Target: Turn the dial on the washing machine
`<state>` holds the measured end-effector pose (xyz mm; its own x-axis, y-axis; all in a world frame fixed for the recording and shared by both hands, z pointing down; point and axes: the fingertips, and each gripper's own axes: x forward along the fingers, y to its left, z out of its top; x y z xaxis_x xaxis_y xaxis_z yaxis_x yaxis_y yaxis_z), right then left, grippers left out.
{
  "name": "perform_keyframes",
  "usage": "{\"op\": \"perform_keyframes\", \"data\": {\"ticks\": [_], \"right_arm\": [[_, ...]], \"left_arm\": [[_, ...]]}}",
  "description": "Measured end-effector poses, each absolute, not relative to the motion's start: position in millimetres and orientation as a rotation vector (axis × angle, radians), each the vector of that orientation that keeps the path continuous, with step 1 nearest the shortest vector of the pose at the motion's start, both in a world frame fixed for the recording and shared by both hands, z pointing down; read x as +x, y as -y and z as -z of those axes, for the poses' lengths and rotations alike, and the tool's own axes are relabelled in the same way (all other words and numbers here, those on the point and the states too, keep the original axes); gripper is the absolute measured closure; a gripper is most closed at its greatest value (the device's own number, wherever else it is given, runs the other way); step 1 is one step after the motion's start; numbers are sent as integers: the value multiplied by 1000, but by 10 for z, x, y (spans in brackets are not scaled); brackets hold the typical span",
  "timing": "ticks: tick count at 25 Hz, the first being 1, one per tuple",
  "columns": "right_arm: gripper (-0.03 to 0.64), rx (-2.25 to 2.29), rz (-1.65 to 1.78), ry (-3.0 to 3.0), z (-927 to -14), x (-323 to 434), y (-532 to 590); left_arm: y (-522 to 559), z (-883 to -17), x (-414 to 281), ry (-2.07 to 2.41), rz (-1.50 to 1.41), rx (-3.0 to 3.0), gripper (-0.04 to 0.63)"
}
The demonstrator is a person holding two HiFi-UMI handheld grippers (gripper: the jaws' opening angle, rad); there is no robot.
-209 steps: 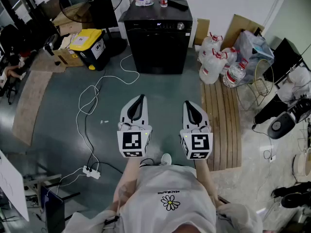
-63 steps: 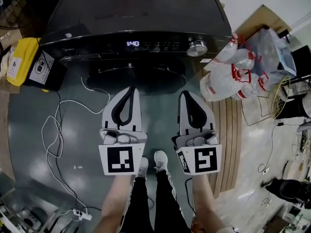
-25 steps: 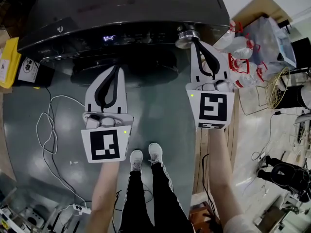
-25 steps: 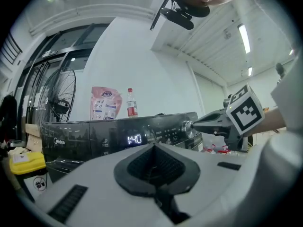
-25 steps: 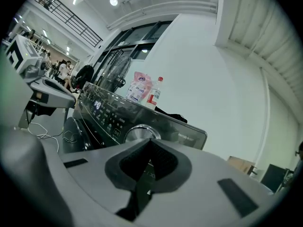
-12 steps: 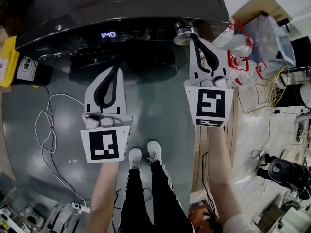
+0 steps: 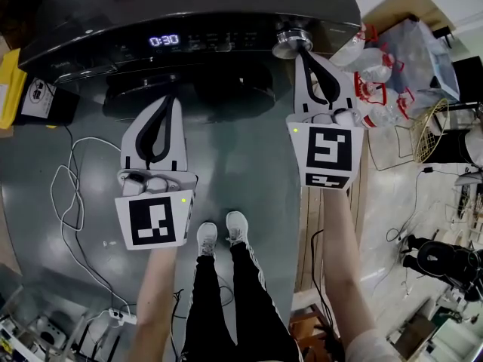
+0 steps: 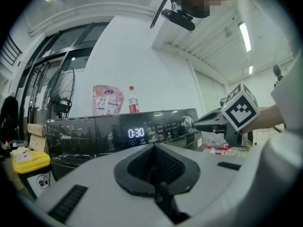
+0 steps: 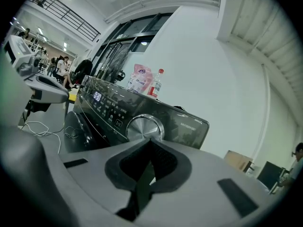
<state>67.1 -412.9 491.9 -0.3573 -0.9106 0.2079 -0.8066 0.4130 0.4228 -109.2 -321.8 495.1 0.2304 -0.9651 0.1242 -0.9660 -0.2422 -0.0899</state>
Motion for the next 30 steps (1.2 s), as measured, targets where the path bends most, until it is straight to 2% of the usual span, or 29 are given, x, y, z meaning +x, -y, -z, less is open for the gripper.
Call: {"op": "perform_keyframes", "data": {"ticks": [30], "right_arm": [[615,1471,262,2270,-5001,647,4127]], "left_arm": [[3123,-5055,-1219,1944,-253,2419,597]]}}
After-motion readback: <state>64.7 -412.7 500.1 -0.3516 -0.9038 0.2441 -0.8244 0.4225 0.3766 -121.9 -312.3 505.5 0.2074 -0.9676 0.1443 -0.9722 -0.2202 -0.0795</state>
